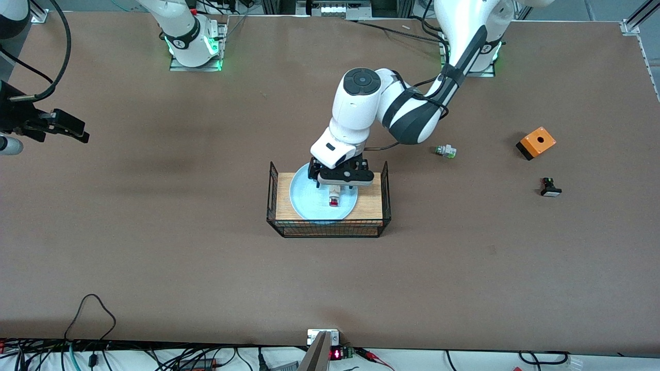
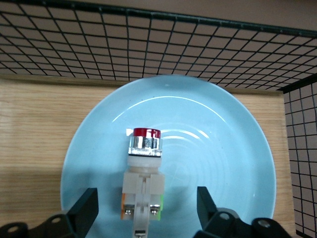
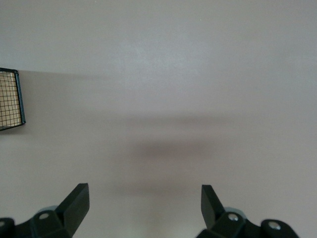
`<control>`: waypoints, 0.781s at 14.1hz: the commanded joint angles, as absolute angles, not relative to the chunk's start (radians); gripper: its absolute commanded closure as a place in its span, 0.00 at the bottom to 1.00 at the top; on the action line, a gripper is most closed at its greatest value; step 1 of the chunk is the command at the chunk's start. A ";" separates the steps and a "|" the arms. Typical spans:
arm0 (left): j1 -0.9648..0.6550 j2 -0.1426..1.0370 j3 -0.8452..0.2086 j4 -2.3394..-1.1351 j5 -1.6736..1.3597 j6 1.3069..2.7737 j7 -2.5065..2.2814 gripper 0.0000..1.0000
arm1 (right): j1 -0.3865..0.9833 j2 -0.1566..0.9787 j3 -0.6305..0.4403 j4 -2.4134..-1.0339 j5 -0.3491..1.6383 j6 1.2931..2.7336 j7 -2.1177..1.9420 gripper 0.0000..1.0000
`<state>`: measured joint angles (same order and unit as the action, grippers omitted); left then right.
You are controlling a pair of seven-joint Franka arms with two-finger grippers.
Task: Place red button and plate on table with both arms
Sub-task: 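Lower the left gripper and grasp the red button, then lift the red button out of the tray toward the orange box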
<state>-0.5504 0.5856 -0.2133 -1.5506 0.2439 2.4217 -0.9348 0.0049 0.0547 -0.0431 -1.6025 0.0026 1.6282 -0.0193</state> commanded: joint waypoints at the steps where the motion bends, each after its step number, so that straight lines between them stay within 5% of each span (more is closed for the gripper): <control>1: -0.563 0.603 -0.201 -1.519 0.273 2.416 -0.951 0.53 | 0.002 0.054 -0.041 -1.597 -0.002 1.631 -0.029 0.00; 2: -0.563 0.600 -0.201 -1.520 0.275 2.413 -0.951 0.69 | -0.002 0.055 -0.043 -1.597 -0.002 1.632 -0.029 0.00; 4: -0.563 0.595 -0.201 -1.520 0.275 2.408 -0.951 0.86 | -0.002 0.055 -0.043 -1.597 -0.002 1.626 -0.029 0.00; 7: -0.558 0.557 -0.199 -1.516 0.261 2.378 -0.951 0.88 | 0.006 0.055 -0.043 -1.597 -0.002 1.626 -0.029 0.00; 11: -0.552 0.434 -0.213 -1.477 0.256 2.093 -0.910 0.88 | 0.005 0.052 -0.043 -1.597 0.003 1.621 -0.031 0.00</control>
